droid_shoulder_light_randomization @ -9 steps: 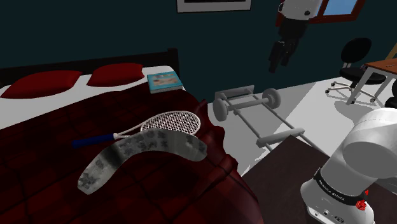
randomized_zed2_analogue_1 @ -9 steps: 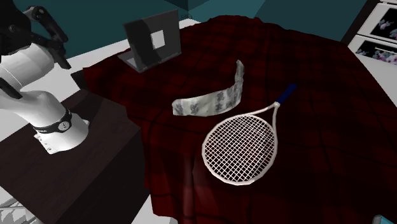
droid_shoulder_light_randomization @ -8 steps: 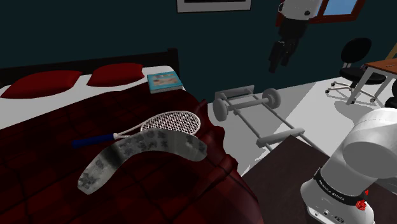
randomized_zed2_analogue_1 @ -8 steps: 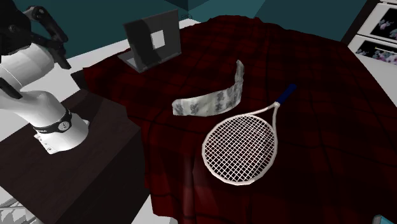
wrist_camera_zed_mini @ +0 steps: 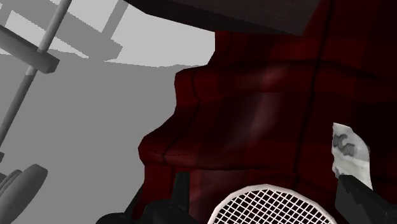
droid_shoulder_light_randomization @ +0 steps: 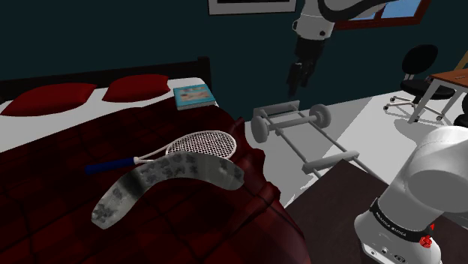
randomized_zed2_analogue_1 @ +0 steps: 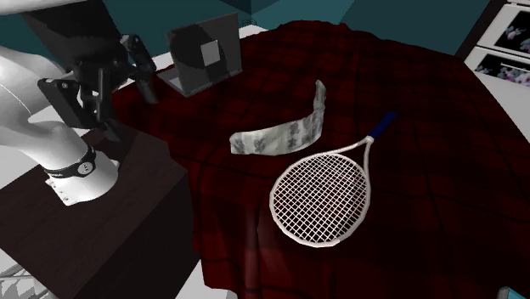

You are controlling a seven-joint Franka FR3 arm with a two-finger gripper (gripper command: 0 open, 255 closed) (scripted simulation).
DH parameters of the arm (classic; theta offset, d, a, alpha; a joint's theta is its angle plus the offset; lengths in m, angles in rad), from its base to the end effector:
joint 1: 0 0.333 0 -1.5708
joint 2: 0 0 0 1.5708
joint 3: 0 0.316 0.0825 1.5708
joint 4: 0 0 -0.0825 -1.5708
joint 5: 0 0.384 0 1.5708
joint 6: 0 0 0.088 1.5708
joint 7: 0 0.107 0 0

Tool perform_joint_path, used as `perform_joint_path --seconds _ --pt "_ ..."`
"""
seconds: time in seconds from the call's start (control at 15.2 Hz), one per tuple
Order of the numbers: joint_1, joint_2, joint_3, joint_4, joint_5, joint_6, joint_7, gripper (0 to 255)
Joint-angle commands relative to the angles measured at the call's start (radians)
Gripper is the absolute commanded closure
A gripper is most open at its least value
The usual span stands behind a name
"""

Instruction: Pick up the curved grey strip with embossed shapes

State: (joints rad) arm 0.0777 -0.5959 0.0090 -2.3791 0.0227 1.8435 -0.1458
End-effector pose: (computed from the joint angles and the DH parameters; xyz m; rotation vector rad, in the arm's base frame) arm 0.3764 0.0350 0.5390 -3.1051 -0.3518 -0.0950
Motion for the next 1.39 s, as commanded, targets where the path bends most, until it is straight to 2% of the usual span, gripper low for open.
perform_joint_path --seconds 0.0,0.66,1.32 --pt "0.019 0.064 0.01 0.015 0.01 0.049 -0.016 0" --pt "0.109 0.376 0.085 0.149 0.048 0.219 -0.068 0" --pt "0.187 0.687 0.165 0.359 0.035 0.313 -0.104 0"
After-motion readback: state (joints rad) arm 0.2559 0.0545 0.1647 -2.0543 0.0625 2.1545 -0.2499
